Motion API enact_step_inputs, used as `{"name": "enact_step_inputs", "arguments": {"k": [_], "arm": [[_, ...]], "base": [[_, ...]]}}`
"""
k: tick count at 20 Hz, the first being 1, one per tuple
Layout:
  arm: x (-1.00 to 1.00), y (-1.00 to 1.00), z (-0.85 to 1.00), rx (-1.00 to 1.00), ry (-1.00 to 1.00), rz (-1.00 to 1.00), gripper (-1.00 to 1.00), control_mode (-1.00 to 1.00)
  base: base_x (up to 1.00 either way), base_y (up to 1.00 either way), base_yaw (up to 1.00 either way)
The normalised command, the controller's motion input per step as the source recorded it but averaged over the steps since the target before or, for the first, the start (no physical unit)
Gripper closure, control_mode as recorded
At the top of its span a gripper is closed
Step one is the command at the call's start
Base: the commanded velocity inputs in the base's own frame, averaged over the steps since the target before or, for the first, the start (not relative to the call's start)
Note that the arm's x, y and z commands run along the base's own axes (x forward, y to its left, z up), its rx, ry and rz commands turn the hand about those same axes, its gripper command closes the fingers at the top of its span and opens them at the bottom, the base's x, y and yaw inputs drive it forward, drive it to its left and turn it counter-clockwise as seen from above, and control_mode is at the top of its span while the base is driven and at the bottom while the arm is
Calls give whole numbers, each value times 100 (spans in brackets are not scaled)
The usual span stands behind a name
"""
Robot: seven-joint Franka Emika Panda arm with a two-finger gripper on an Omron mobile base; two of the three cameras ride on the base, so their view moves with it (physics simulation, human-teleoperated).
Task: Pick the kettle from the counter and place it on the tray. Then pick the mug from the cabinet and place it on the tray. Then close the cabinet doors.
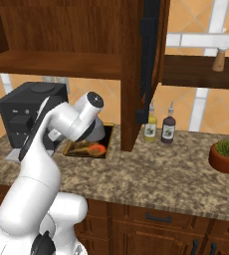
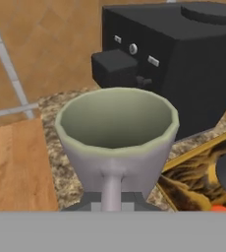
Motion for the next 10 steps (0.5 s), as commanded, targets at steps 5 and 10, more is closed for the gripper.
{"name": "enact_step_inputs", "arguments": {"k": [5,10], "arm": [[10,-3,-38,0,8,0,100,-100],[14,-6,-32,1,1,0,100,-100]], "base": [[0,0,0],[0,0,0]]}}
